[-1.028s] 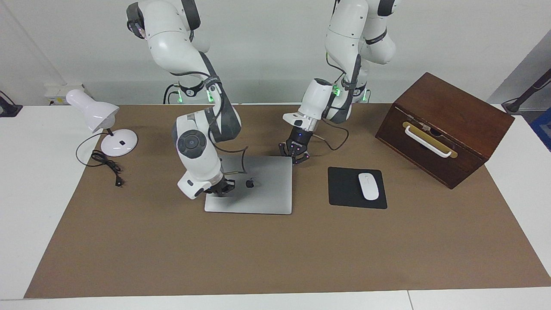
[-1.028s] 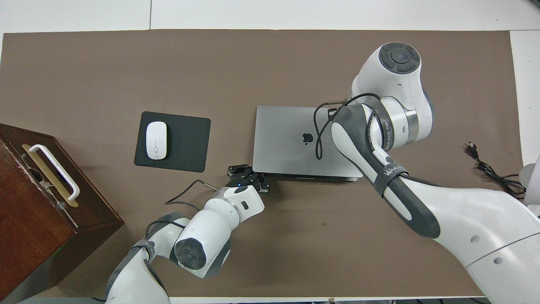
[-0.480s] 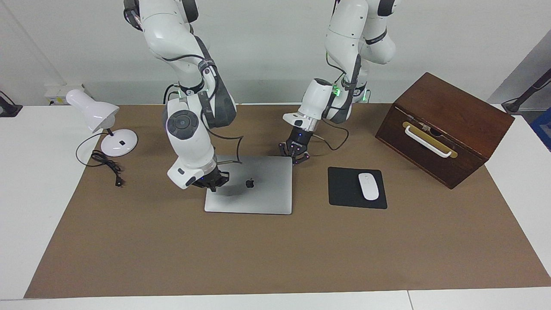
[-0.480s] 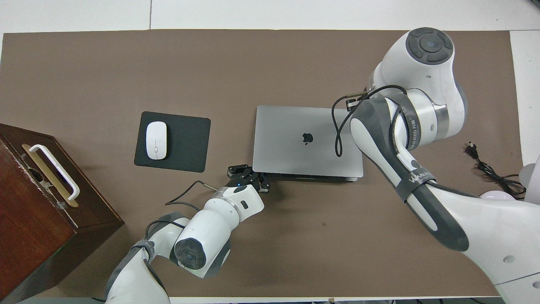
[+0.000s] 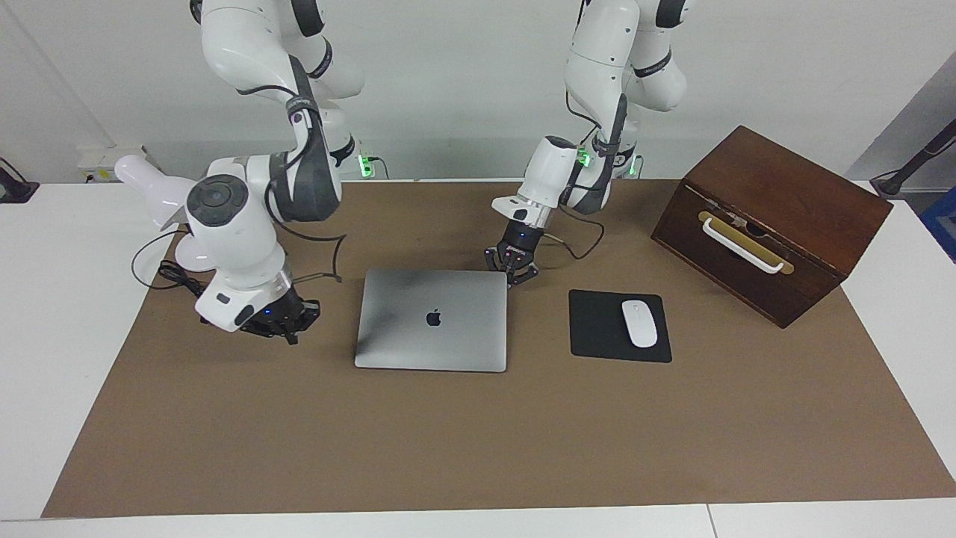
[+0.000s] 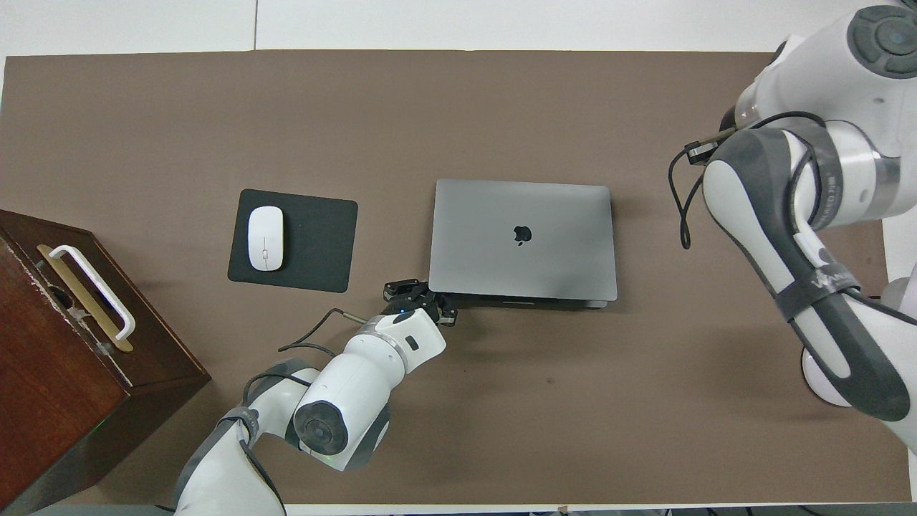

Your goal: Close laptop with both arms

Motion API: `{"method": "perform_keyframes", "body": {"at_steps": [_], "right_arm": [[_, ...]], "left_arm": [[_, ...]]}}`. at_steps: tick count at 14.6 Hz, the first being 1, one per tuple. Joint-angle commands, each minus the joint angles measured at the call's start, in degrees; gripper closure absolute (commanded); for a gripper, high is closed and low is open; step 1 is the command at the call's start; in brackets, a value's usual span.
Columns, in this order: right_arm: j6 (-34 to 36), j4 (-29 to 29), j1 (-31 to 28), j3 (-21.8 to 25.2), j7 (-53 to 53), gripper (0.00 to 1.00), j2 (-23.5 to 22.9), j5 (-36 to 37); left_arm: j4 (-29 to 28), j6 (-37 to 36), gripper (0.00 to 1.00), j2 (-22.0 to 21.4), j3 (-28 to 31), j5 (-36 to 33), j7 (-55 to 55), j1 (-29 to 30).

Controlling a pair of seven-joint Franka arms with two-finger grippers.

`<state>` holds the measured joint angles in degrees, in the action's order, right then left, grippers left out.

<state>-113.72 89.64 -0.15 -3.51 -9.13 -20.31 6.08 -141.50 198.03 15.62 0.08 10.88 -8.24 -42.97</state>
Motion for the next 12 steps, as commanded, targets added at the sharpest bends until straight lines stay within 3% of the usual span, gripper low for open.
{"method": "perform_keyframes", "body": {"at_steps": [1, 2, 6, 10, 12], "right_arm": [[1.2, 0.7, -2.7, -0.8, -2.5, 0.08, 4.6, 0.8], [2.7, 0.7, -3.6, -0.8, -2.3, 0.0, 6.3, 0.2], [9.0, 0.6, -6.2, -0.6, 0.9, 0.0, 12.5, -5.4], [19.7, 2.4, -5.4, -0.9, 7.0, 0.0, 19.2, -5.6], [21.3, 3.3, -5.2, -1.1, 8.3, 0.0, 21.7, -5.6]], "left_arm": [[-1.2, -5.2, 1.0, -3.4, 0.2, 1.1, 0.0, 0.5], [-1.2, -6.2, 1.0, -3.9, 0.2, 1.1, -0.1, 0.5], [-1.4, -15.8, 1.0, -9.5, 0.2, 1.1, 0.0, 2.1], [-0.9, -29.5, 1.0, -15.8, 0.4, 1.1, 0.9, 4.4], [-0.1, -36.1, 1.0, -18.2, 0.4, 1.1, 2.1, 5.4]]}}
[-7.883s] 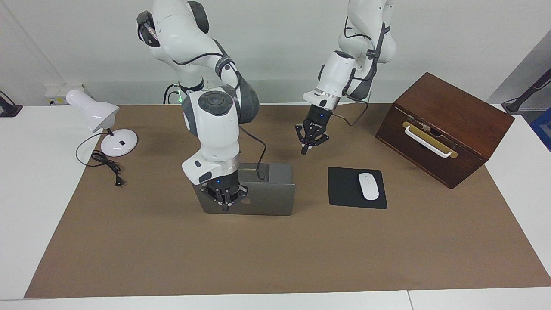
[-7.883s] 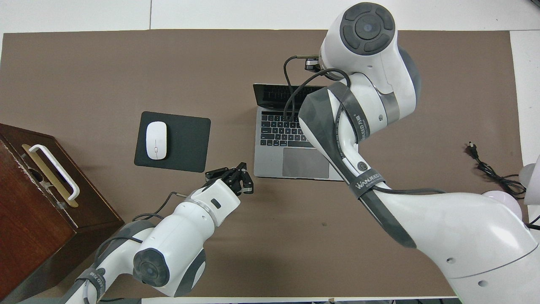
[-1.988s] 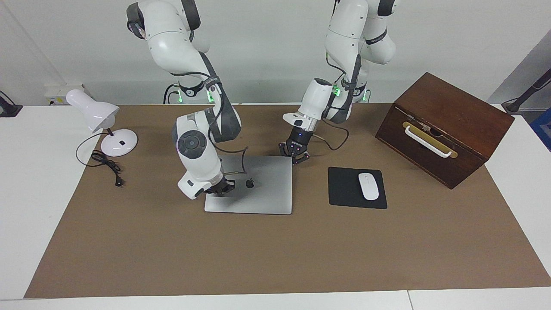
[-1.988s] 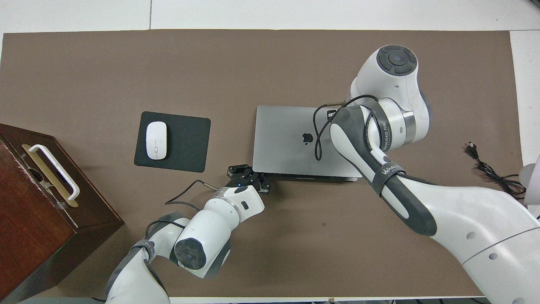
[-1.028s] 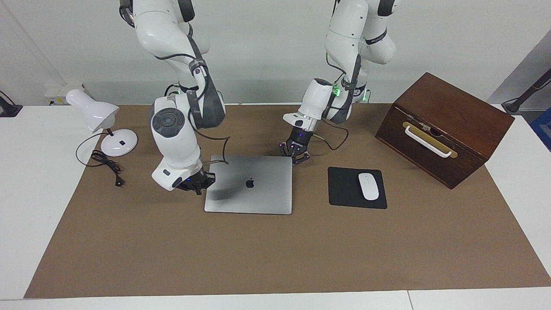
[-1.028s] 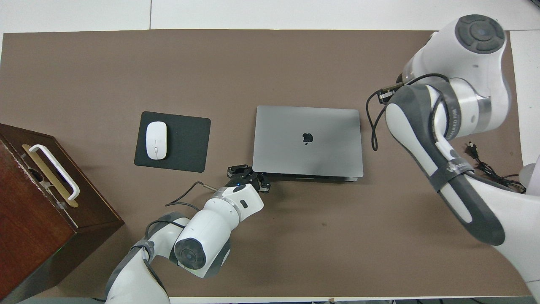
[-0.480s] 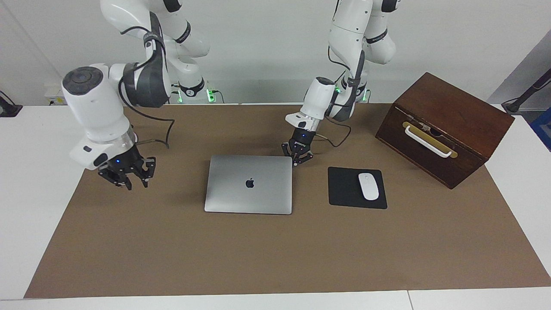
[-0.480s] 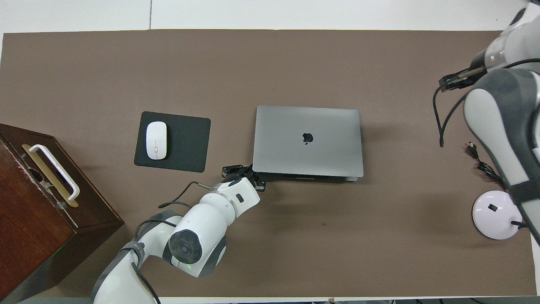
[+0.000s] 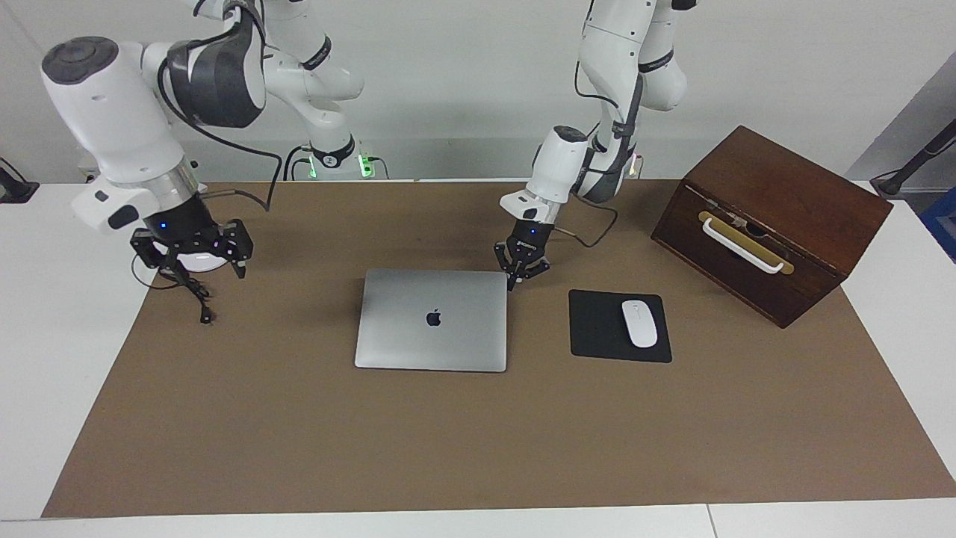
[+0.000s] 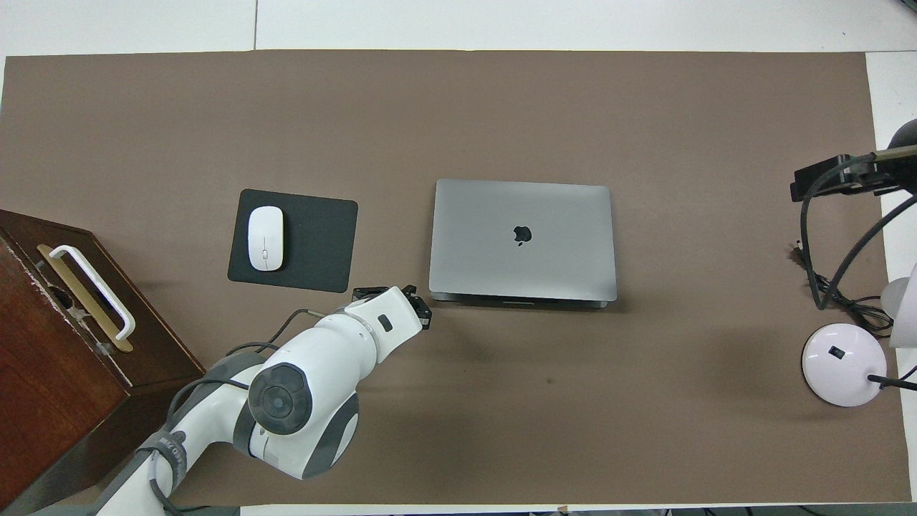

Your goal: Close laptop with both arms

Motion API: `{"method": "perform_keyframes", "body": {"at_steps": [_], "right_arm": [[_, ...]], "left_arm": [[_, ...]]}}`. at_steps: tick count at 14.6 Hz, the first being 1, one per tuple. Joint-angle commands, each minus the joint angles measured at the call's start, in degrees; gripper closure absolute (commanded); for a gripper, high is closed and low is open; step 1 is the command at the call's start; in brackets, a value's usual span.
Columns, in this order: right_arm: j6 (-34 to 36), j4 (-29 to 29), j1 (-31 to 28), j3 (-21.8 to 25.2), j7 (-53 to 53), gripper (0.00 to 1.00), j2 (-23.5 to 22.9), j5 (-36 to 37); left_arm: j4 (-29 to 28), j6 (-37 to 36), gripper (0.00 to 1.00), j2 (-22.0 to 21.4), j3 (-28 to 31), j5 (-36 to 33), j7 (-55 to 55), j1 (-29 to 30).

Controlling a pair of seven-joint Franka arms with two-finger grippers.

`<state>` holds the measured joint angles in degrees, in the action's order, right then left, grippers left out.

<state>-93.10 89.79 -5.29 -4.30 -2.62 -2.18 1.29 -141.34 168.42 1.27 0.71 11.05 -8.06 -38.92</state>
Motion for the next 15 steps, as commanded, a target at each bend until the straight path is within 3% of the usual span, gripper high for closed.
{"method": "perform_keyframes", "body": {"at_steps": [1, 7, 10, 15], "right_arm": [[0.4, 4.5, -0.1, -0.3, 1.7, 0.0, 4.8, -0.9], [-4.3, 14.2, -0.3, -0.3, 1.7, 0.0, 11.7, -1.3], [-4.8, 14.1, -0.1, -0.3, 1.7, 0.0, 11.7, -1.3], [-4.8, 14.2, -0.1, -0.5, 1.0, 0.0, 11.7, -1.3]], "left_arm": [[0.4, -9.5, 1.0, -4.6, -0.2, 0.9, 2.6, 2.6], [6.7, -28.2, 1.0, -7.8, -0.1, 0.2, 3.4, 7.6], [11.4, -37.2, 1.0, -9.0, -0.1, 0.1, 4.0, 11.4], [19.9, -50.5, 1.0, -9.6, -0.2, -5.8, 6.2, 17.8]]}}
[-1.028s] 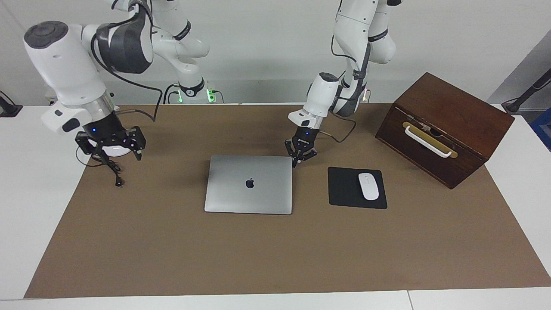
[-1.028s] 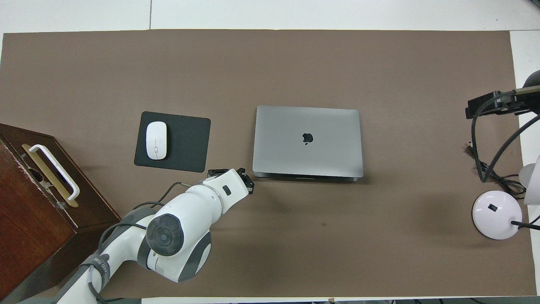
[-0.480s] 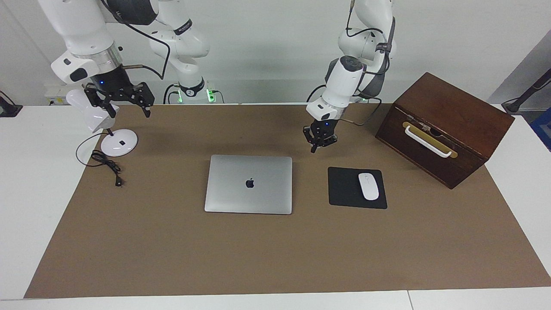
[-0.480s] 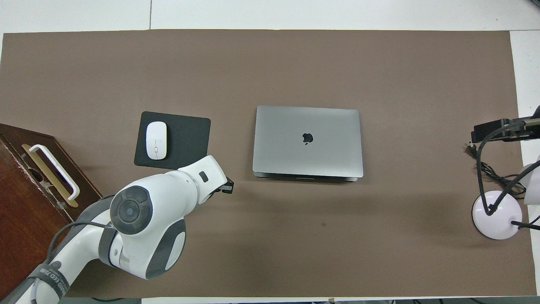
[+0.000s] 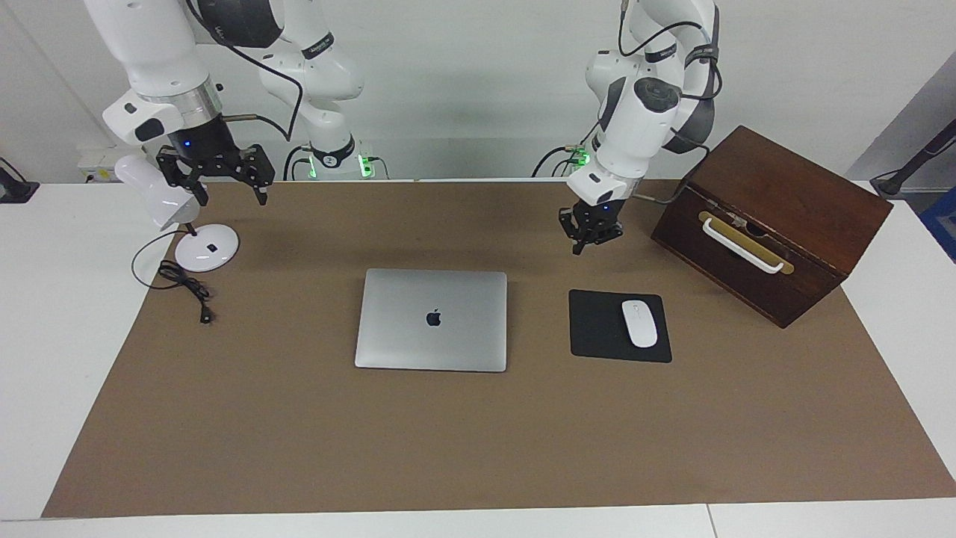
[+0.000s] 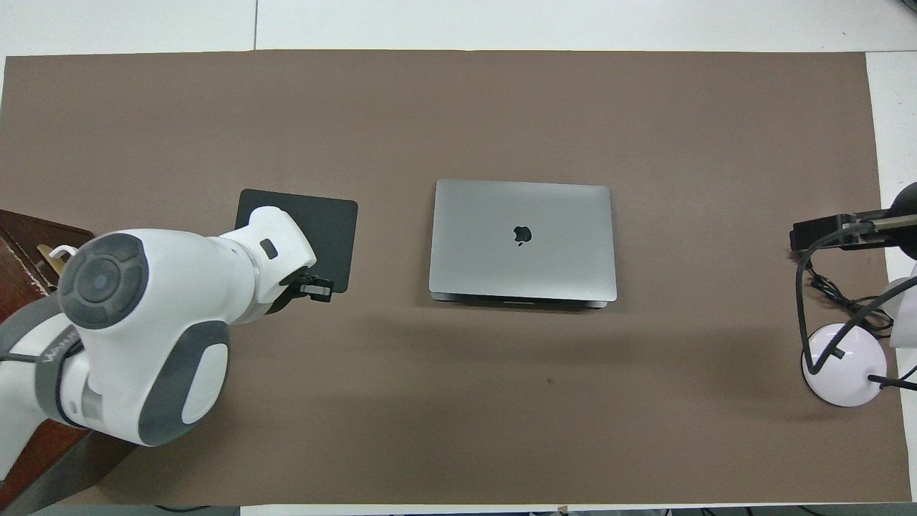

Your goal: Close laptop with both arms

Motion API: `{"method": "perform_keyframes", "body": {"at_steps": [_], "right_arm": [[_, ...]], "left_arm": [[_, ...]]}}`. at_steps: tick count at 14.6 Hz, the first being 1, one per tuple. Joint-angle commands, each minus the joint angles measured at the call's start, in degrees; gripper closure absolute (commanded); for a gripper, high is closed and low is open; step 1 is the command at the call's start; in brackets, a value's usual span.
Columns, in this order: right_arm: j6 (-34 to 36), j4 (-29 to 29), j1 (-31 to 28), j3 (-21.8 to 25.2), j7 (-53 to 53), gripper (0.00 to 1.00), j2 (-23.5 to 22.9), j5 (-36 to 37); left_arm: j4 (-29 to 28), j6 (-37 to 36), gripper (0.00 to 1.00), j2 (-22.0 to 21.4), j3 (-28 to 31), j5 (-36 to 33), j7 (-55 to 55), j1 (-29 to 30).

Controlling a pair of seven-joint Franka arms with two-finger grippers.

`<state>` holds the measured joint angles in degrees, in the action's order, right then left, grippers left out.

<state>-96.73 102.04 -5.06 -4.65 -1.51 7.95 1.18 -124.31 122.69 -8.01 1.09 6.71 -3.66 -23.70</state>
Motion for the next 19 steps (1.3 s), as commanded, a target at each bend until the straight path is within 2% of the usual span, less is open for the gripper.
{"method": "perform_keyframes", "body": {"at_steps": [1, 2, 3, 8, 12, 14, 19], "right_arm": [[-1.3, 1.9, -0.3, -0.2, -0.2, 0.0, 1.5, -1.2], [-1.3, 1.9, -0.3, -0.2, -0.2, 0.0, 1.5, -1.2], [-1.3, 1.9, -0.3, -0.2, -0.2, 0.0, 1.5, -1.2], [-1.4, 1.8, -0.3, -0.2, -0.3, 0.0, 1.5, -1.2], [-1.4, 1.9, -0.3, -0.2, -0.2, 0.0, 1.5, -1.2], [-1.4, 1.9, -0.3, -0.2, -0.2, 0.0, 1.5, -1.2], [-1.3, 1.9, -0.3, -0.2, -0.2, 0.0, 1.5, -1.2]], "left_arm": [[3.9, -5.8, 0.86, -0.3, -0.5, -1.4, 2.1, 3.7], [4.6, -6.4, 0.21, -0.6, -0.5, -1.5, 2.1, 4.8], [5.2, -6.6, 0.0, -0.7, -0.5, -1.8, 2.2, 5.9], [10.3, -10.4, 0.0, -0.6, -0.6, -4.3, 2.6, 12.8], [16.6, -14.0, 0.0, 0.5, -0.5, -4.4, 2.3, 17.9], [21.7, -17.1, 0.0, 2.6, -0.6, -4.7, 2.6, 20.4], [34.1, -28.9, 0.0, 7.9, -0.5, -5.1, 2.6, 22.5]]}}
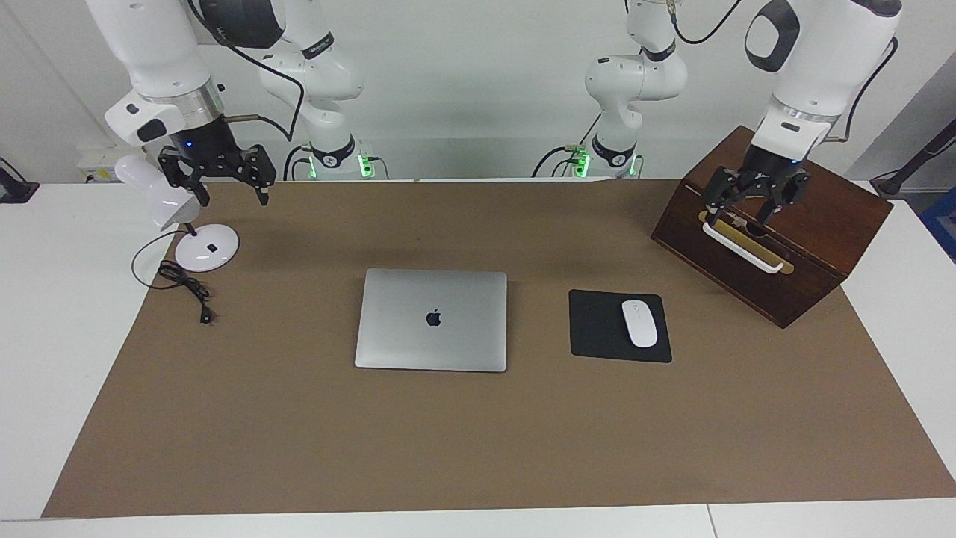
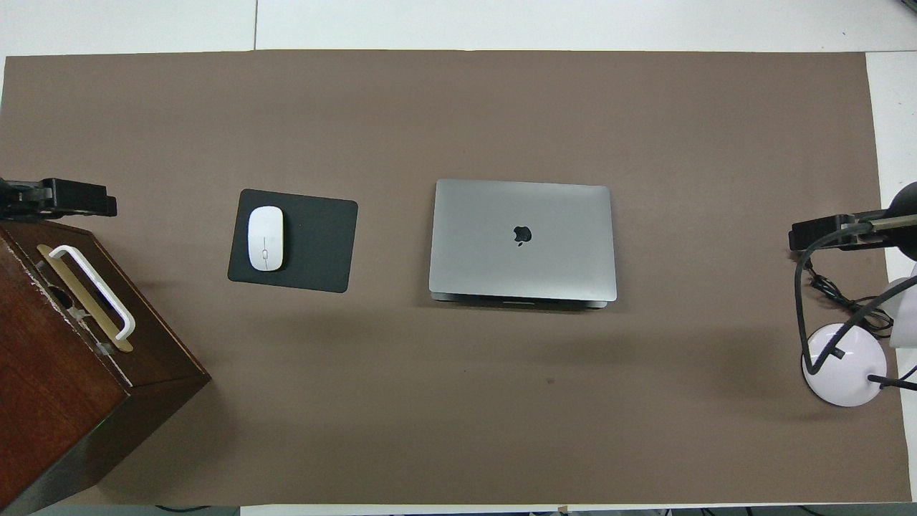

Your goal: Close laptop with both arms

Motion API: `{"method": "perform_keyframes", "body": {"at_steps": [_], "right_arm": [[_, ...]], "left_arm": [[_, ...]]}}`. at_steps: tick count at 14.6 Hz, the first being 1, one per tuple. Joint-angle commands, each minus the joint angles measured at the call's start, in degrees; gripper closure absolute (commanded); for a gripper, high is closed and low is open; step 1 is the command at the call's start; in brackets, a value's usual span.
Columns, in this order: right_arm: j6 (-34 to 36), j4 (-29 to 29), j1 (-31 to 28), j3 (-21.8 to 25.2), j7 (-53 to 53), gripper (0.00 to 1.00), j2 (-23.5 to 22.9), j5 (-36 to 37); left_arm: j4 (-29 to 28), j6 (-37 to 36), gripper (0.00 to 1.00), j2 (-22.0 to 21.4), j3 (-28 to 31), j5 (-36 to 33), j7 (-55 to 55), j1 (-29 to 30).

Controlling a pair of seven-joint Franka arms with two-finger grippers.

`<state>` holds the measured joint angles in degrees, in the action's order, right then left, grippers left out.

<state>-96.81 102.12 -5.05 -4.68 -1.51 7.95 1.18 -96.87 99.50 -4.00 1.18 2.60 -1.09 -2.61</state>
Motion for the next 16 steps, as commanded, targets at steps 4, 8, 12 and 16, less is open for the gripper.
{"method": "perform_keyframes", "body": {"at_steps": [4, 8, 12, 16], "right_arm": [[-1.2, 1.9, -0.3, -0.1, -0.2, 0.0, 1.5, -1.2], [-1.3, 2.0, -0.3, -0.1, -0.2, 0.0, 1.5, -1.2], [-1.3, 2.1, -0.3, -0.1, -0.2, 0.0, 1.5, -1.2], [-1.3, 2.3, -0.3, -0.1, -0.2, 0.0, 1.5, -1.2]], "left_arm": [[8.4, -13.4, 0.0, 4.4, -0.6, -0.9, 0.0, 1.5], [7.5, -15.7, 0.0, 3.8, -0.6, -1.4, 0.0, 1.6], [6.8, -15.6, 0.0, 3.6, -0.6, -1.4, -0.2, 1.6], [5.8, -13.5, 0.0, 3.3, -0.6, -2.1, 2.5, 1.5]]}}
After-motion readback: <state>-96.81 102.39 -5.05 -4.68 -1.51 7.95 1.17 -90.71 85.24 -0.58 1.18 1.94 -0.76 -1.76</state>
